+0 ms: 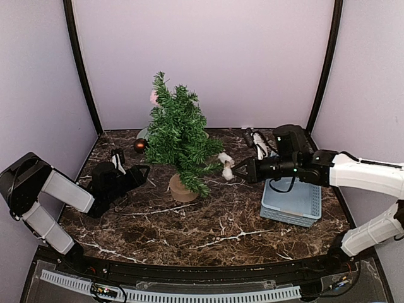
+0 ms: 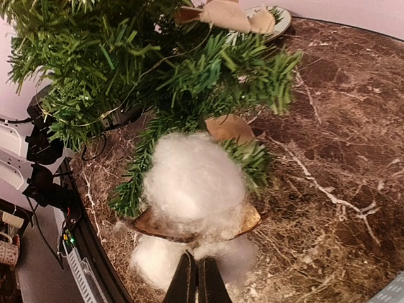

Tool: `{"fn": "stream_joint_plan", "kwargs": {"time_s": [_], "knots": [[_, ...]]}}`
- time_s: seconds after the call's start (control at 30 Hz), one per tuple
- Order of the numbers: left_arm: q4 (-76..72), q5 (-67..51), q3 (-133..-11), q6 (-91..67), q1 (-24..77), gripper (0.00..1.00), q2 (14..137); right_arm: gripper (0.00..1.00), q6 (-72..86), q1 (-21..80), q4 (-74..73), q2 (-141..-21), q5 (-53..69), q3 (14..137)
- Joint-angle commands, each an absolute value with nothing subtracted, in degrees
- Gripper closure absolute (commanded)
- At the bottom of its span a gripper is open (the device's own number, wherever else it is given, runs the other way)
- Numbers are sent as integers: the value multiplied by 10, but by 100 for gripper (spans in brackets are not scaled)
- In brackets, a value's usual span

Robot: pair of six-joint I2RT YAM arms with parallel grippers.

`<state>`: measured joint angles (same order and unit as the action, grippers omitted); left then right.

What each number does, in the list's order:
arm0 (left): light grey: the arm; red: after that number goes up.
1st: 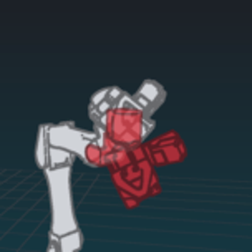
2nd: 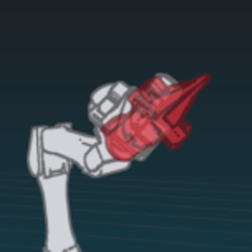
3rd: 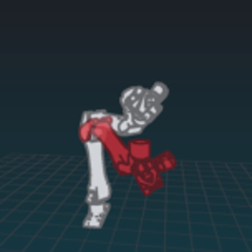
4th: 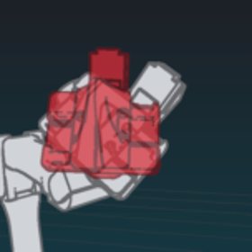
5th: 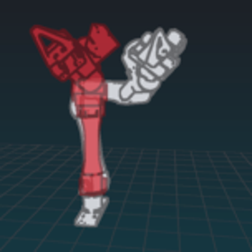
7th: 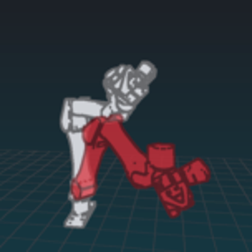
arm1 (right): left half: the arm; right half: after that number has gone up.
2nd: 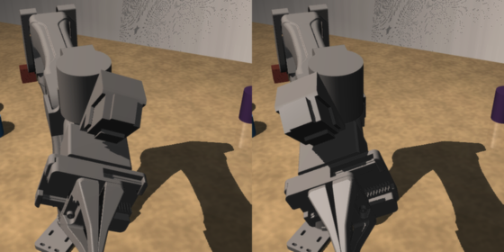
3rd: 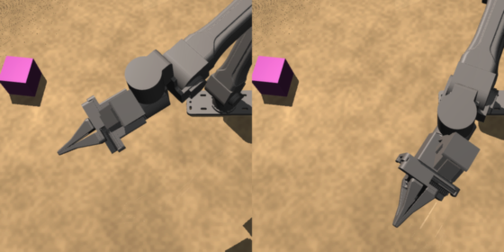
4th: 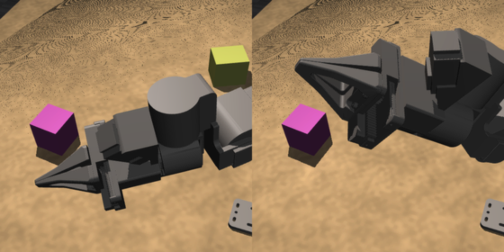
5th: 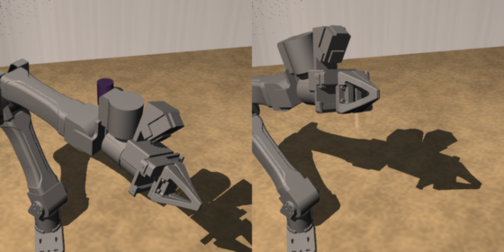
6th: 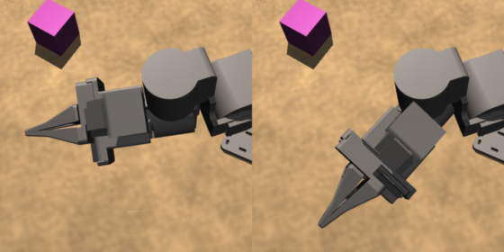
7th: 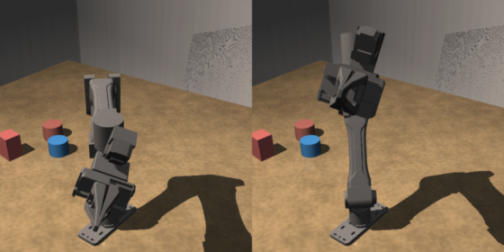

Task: Decorate the small christmas tree

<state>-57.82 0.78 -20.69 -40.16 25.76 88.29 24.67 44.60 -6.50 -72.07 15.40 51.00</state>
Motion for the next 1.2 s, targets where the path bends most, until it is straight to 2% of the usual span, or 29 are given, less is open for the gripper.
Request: {"fn": "stream_joint_plan", "kwargs": {"time_s": [0.0,0.53,0.93,1.17], "knots": [[-596,3,-212,-402,255,44,882,100,278,478,-23,-766,143,546],[-606,2,-210,-403,255,43,887,100,298,507,-60,-915,130,695],[-609,3,-207,-399,255,43,888,100,314,514,-47,-962,122,714],[-607,1,-209,-399,255,43,887,84,314,516,-49,-967,124,733]]}}
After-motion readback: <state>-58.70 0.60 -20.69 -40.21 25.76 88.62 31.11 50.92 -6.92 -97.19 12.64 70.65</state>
